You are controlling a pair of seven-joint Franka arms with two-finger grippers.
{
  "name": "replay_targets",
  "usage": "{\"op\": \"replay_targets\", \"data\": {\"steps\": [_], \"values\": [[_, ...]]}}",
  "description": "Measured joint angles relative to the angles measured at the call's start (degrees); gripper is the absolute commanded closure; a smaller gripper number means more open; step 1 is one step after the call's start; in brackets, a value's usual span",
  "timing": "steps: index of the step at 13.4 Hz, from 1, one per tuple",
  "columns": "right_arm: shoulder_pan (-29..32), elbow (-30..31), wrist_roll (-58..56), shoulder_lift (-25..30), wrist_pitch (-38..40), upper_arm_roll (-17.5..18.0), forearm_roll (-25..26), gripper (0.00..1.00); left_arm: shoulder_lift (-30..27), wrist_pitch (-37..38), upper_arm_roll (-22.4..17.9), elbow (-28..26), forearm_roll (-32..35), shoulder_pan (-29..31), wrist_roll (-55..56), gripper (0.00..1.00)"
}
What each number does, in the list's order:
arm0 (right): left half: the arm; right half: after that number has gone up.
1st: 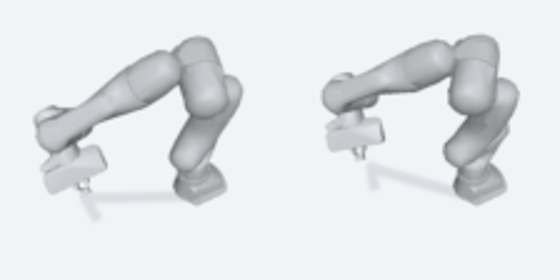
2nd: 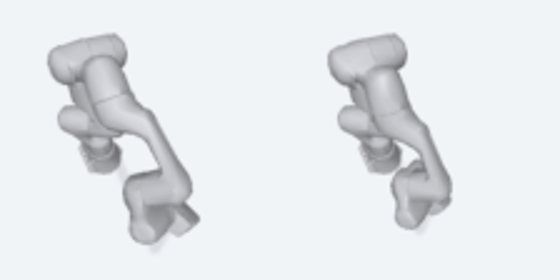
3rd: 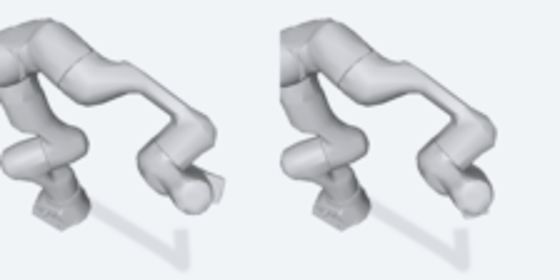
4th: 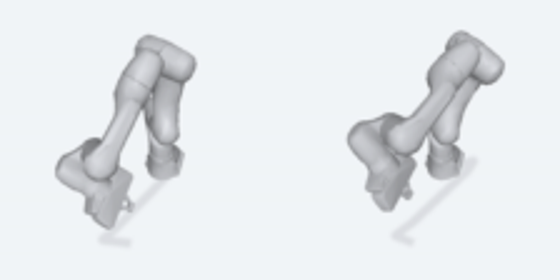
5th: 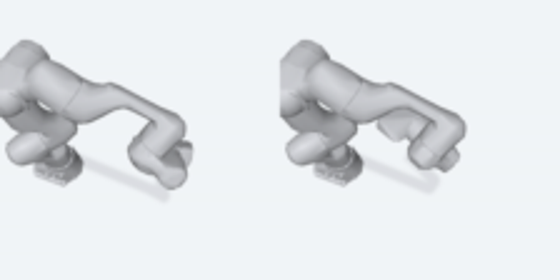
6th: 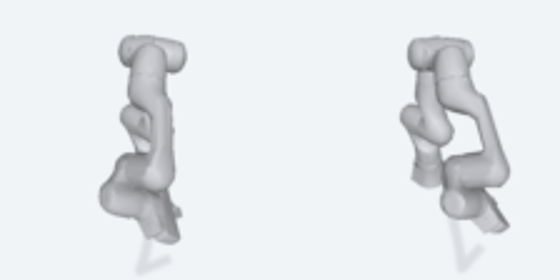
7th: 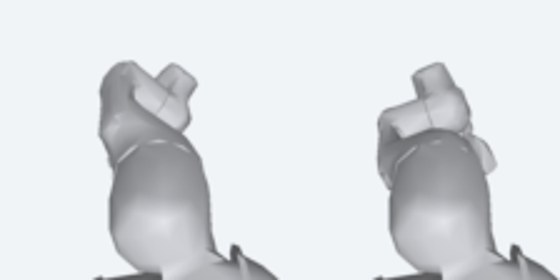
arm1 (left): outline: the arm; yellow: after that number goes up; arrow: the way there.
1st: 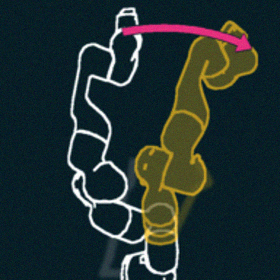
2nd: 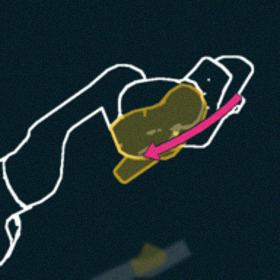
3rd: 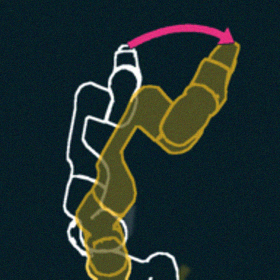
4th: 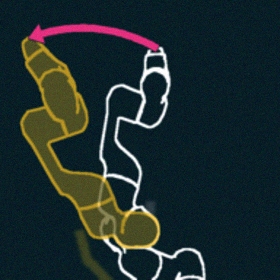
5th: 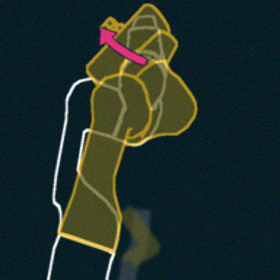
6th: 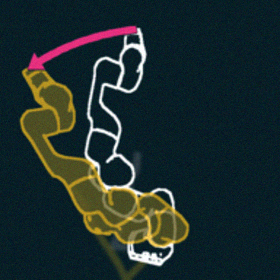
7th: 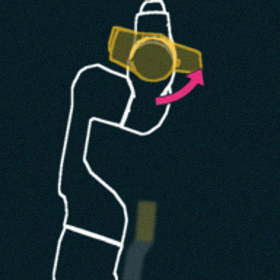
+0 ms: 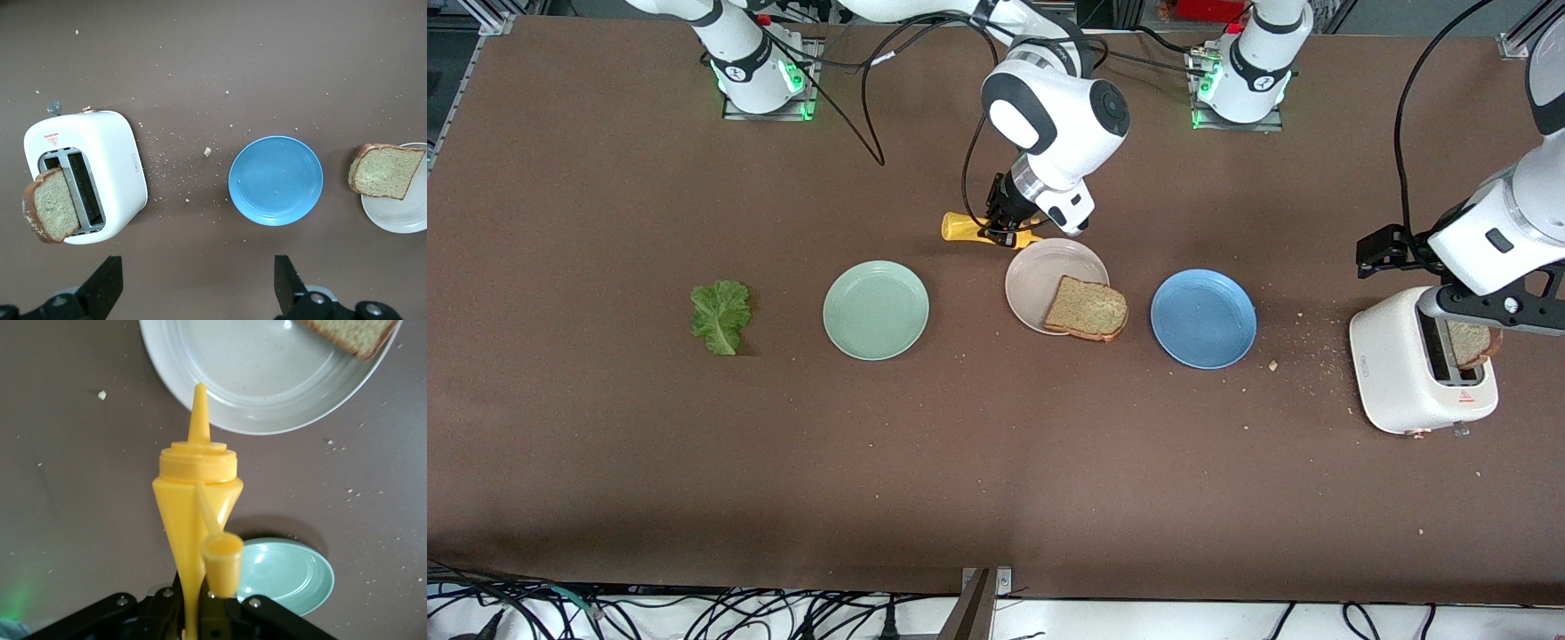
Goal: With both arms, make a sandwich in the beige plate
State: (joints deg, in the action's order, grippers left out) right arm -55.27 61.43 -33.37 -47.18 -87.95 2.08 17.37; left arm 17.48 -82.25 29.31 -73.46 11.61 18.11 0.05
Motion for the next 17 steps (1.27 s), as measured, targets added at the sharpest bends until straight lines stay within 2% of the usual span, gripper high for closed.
{"op": "replay_targets", "data": {"steps": [10,14,17], "values": [[-0.18,-0.04,4.12,-0.7,-10.71,-0.53,0.93,1.0,0.0,0.0,0.0,0.0,0.0,0.0,0.0,0.0],[-0.59,-0.04,6.35,-3.05,-17.03,-0.52,0.93,1.0,0.0,0.0,0.0,0.0,0.0,0.0,0.0,0.0],[-1.38,-0.04,7.98,-4.43,-18.59,-0.51,0.93,1.0,0.0,0.0,0.0,0.0,0.0,0.0,0.0,0.0]]}}
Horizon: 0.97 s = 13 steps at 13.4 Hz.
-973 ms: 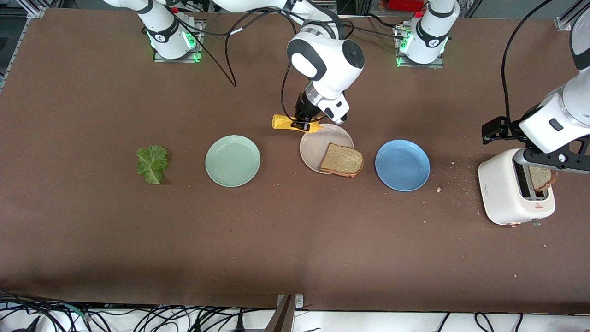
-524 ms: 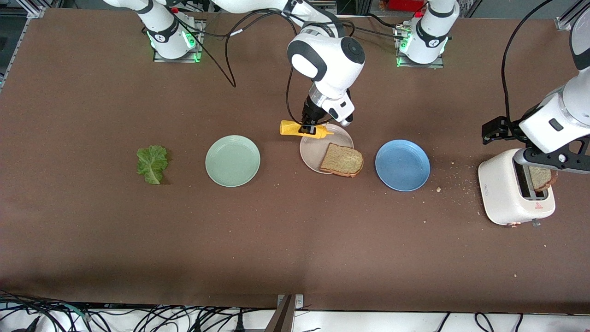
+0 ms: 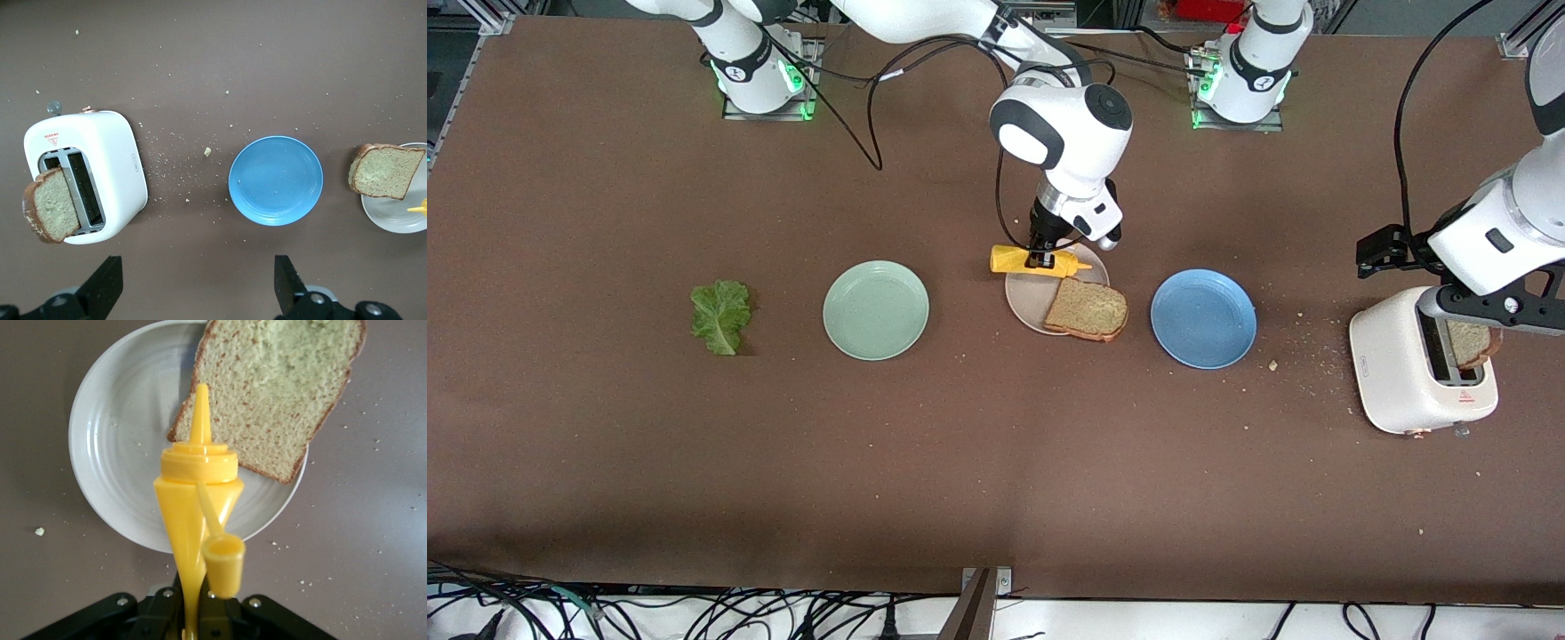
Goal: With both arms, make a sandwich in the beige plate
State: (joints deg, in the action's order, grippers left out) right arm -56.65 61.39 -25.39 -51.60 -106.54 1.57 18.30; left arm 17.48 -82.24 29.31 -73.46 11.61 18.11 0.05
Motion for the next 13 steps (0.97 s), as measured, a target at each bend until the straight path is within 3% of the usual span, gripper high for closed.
{"op": "replay_targets", "data": {"steps": [7,13], "values": [[-0.41,-0.05,0.02,-0.03,3.16,-0.26,3.94,1.0,0.0,0.0,0.0,0.0,0.0,0.0,0.0,0.0],[0.02,-0.76,-0.86,0.11,3.27,-1.7,4.07,1.0,0.0,0.0,0.0,0.0,0.0,0.0,0.0,0.0]]}}
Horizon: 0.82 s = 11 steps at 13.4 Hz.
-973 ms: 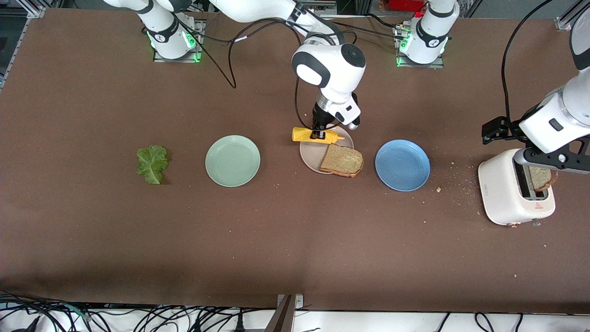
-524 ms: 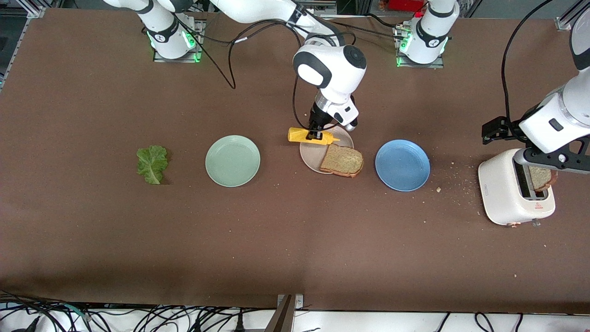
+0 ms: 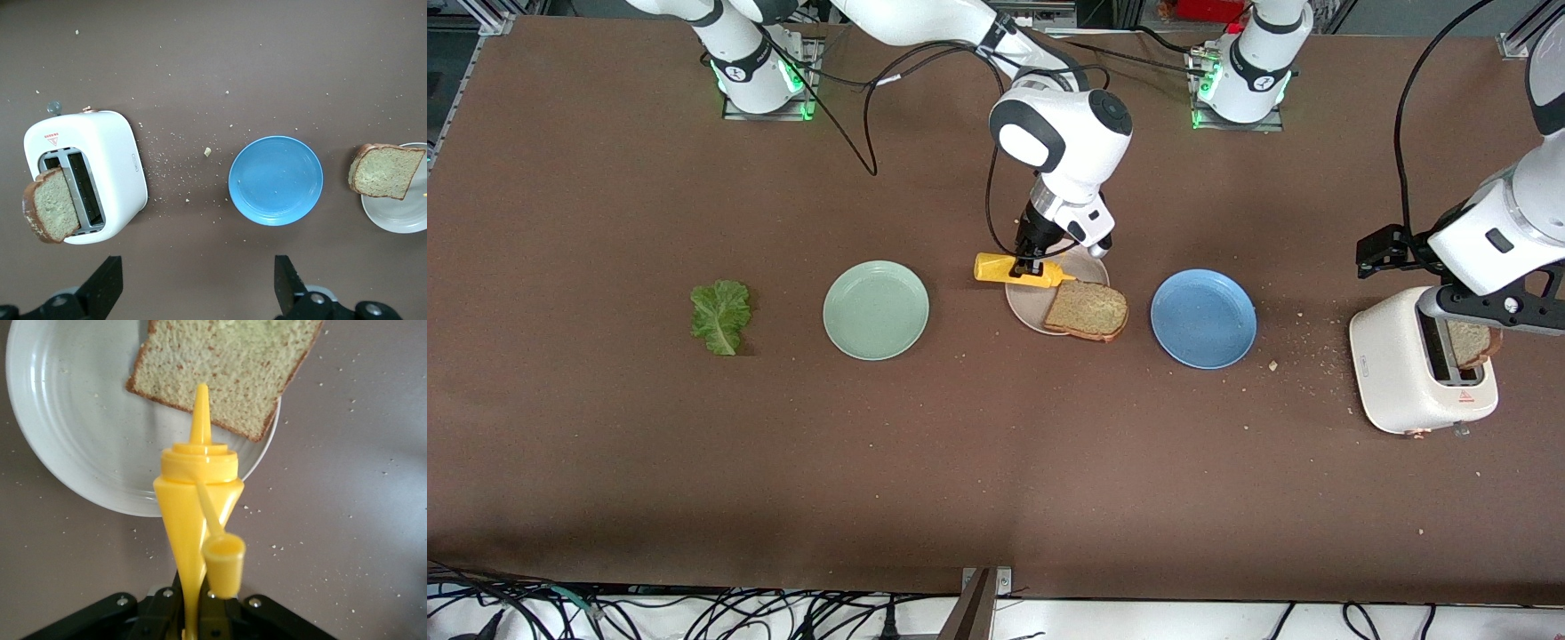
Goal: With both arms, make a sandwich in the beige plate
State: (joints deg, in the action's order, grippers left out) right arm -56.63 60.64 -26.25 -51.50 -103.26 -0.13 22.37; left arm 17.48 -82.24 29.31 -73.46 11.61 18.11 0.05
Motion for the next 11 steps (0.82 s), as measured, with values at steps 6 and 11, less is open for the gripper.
{"op": "replay_targets", "data": {"steps": [6,11], "values": [[4.8,-1.54,-0.58,1.47,0.21,-0.18,-12.53,1.0,0.0,0.0,0.0,0.0,0.0,0.0,0.0,0.0],[8.86,-1.55,-3.35,3.58,0.5,-0.14,-18.05,1.0,0.0,0.0,0.0,0.0,0.0,0.0,0.0,0.0]]}}
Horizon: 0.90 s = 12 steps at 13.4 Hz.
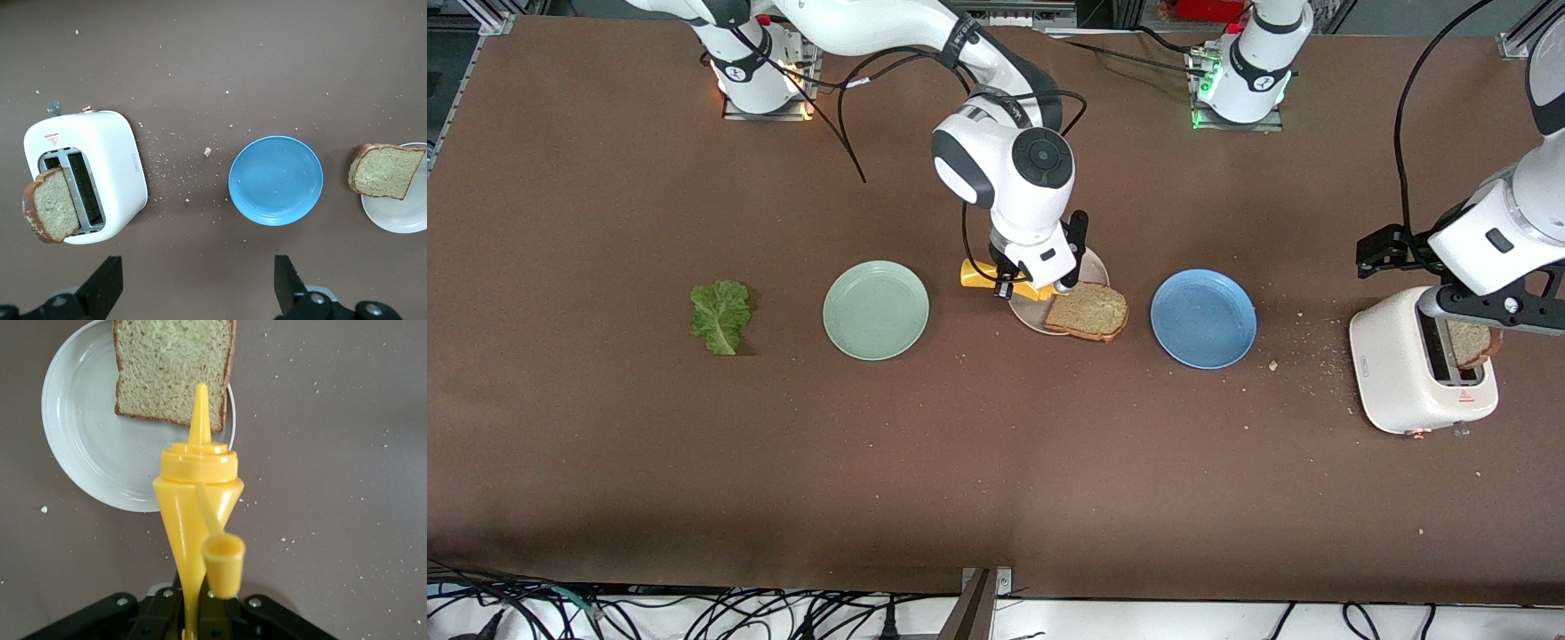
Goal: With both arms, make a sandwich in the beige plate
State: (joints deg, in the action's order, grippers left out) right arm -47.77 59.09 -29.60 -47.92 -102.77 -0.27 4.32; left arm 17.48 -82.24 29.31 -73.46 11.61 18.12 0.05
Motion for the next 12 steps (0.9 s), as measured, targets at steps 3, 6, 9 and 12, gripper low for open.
{"op": "replay_targets", "data": {"steps": [3,6,9,12], "values": [[1.01,0.0,-0.57,0.15,0.01,0.02,-2.16,1.0,0.0,0.0,0.0,0.0,0.0,0.0,0.0,0.0],[3.78,-0.01,-3.42,0.55,0.01,-0.02,-7.21,1.0,0.0,0.0,0.0,0.0,0.0,0.0,0.0,0.0],[9.03,-0.02,-7.92,1.61,0.16,-0.07,-18.03,1.0,0.0,0.0,0.0,0.0,0.0,0.0,0.0,0.0],[14.81,-0.02,-13.41,1.96,3.28,-0.09,-29.89,1.0,0.0,0.0,0.0,0.0,0.0,0.0,0.0,0.0]]}}
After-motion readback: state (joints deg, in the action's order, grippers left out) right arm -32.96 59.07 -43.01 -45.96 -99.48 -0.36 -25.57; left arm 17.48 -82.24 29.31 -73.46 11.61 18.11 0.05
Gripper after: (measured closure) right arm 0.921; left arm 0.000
